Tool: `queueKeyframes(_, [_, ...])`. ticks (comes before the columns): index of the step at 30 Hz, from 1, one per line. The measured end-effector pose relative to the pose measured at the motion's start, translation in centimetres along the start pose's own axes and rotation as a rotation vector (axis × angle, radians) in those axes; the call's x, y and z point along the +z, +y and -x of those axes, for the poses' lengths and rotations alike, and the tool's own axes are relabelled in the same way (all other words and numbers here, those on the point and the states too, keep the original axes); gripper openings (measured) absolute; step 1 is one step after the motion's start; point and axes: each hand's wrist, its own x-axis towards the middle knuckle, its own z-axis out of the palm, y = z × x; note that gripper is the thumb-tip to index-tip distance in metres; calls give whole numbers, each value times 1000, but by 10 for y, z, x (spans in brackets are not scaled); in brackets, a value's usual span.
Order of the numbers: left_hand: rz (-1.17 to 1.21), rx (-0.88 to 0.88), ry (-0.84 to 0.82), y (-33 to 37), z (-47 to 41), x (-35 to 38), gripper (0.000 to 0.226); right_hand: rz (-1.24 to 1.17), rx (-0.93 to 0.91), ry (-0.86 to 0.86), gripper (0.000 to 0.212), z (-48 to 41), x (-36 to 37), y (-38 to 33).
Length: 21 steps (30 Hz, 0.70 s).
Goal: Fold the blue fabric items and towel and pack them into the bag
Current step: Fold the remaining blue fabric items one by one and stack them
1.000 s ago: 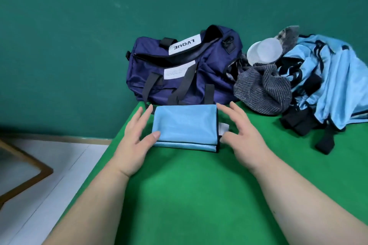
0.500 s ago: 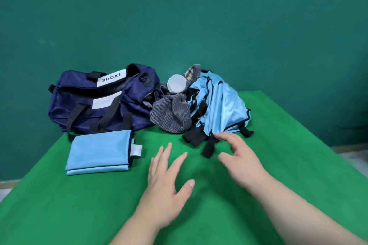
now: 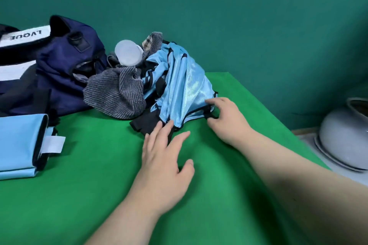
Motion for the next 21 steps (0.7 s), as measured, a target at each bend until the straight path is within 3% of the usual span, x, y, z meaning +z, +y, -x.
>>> queueKeyframes(7, [-23, 30, -14, 2, 2, 1, 69, 305, -14, 25, 23, -23, 5, 1])
queueKeyframes(14, [-12, 112, -19, 7, 16, -7, 63, 211, 54, 116, 14, 42, -44, 17])
queueKeyframes(21, [-192, 134, -173, 18, 56, -21, 74, 106, 92, 169, 16, 148, -71, 28])
